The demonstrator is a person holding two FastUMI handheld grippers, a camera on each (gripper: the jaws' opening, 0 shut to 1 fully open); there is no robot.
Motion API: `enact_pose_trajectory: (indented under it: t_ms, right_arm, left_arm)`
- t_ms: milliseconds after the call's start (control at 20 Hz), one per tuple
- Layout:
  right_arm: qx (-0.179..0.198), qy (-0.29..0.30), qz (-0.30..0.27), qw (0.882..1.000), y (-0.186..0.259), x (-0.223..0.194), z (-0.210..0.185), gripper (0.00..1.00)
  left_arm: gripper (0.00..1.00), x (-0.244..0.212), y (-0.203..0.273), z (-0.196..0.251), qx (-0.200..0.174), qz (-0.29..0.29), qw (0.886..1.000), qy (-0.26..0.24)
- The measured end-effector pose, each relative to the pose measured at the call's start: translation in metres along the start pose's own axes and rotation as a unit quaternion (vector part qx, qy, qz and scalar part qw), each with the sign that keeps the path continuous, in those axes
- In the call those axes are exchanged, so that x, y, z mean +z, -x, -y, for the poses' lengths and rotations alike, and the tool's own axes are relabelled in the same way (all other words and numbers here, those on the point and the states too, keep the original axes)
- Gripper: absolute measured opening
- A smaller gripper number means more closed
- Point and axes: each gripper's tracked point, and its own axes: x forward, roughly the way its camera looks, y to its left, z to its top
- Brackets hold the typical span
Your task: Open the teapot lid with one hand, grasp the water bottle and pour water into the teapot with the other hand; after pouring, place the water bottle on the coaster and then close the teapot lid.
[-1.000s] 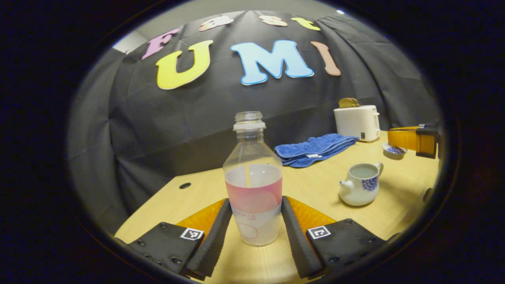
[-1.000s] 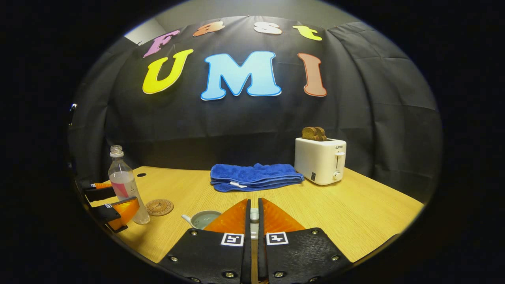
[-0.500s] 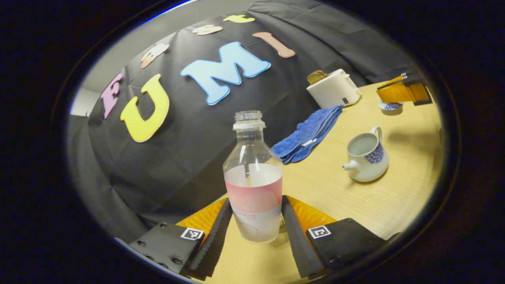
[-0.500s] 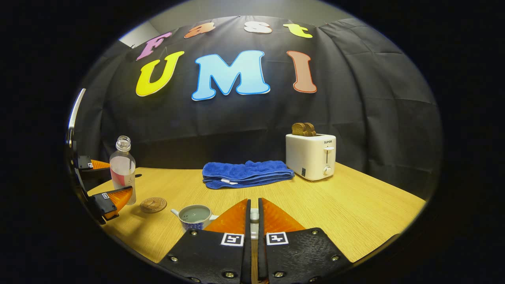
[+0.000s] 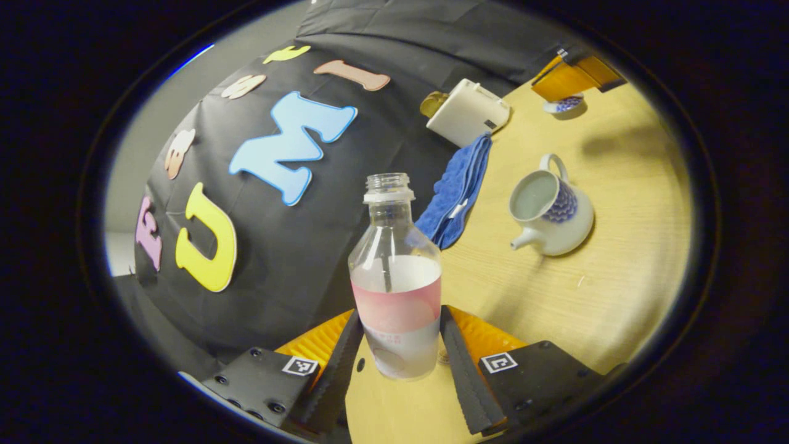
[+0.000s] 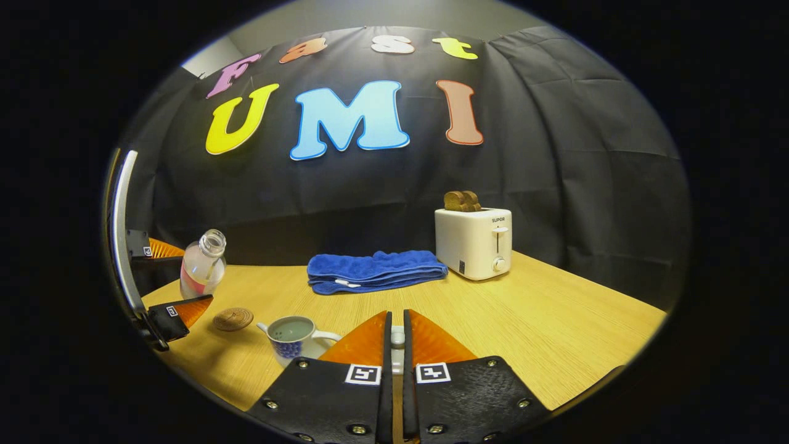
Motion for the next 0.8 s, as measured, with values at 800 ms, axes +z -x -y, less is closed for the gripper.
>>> enact_pose_trajectory:
  t_ms: [800]
  right_arm:
    - [-0.013, -0.023, 0.001, 1.0, 0.009, -0.006, 0.025, 0.06]
  left_arm:
    - [0.87, 0.023, -0.009, 0.001, -0.004, -0.003, 0.973, -0.231]
